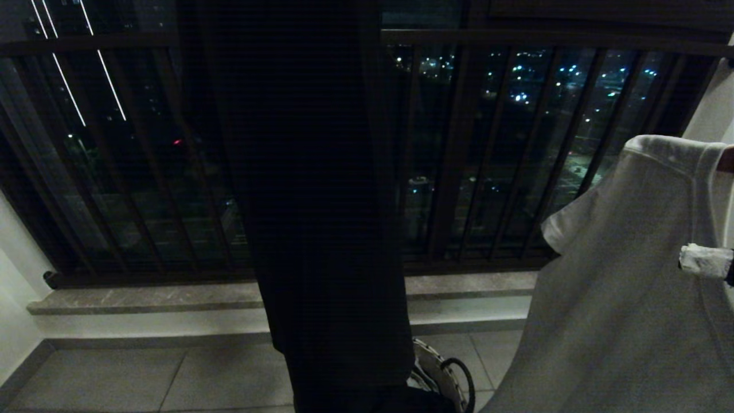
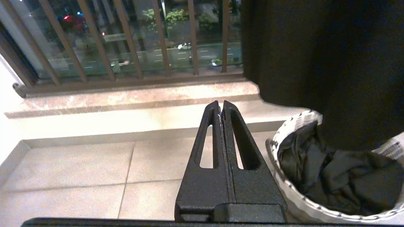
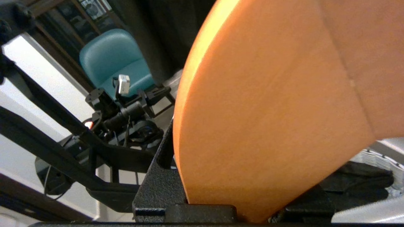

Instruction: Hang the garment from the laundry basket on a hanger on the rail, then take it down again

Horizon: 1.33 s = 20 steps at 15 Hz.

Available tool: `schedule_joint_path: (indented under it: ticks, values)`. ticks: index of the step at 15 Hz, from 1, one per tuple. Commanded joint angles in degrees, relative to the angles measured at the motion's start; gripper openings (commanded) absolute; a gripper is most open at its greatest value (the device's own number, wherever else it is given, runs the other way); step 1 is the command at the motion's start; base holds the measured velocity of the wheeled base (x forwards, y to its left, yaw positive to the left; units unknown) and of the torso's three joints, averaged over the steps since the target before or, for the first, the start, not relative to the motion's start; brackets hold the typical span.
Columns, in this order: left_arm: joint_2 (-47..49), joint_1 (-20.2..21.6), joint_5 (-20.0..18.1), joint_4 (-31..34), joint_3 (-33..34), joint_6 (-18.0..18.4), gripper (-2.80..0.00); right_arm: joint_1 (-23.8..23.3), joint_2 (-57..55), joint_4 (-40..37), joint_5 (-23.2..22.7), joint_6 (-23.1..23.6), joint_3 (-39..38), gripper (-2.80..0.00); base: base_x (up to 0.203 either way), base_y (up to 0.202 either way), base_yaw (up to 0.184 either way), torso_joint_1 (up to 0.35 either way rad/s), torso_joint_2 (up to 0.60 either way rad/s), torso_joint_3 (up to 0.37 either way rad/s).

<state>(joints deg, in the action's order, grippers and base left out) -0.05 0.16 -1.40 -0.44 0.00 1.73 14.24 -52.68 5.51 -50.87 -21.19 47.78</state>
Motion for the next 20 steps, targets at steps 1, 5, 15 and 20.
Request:
schedule_joint_path:
  ticks: [1,5,15,20]
  values:
    - [0.0,0.0,0.0,0.0,0.2,0.0,-2.8,0.0,0.2,0.0,-0.3,-0.1,1.1,-2.8,0.0,0.0,0.0,-0.041,0.46,0.398]
    - [0.0,0.0,0.0,0.0,0.2,0.0,-2.8,0.0,0.8,-0.1,-0.3,-0.1,1.5,-2.8,0.0,0.0,0.0,-0.017,0.38,0.366]
    - [0.0,0.0,0.0,0.0,0.2,0.0,-2.8,0.0,2.0,0.5,-0.3,-0.1,1.0,-2.8,0.0,0.0,0.0,0.0,0.0,0.0]
    - [0.0,0.0,0.0,0.0,0.2,0.0,-2.8,0.0,1.7,1.7,-0.3,-0.1,1.1,-2.8,0.0,0.0,0.0,0.0,0.08,0.078]
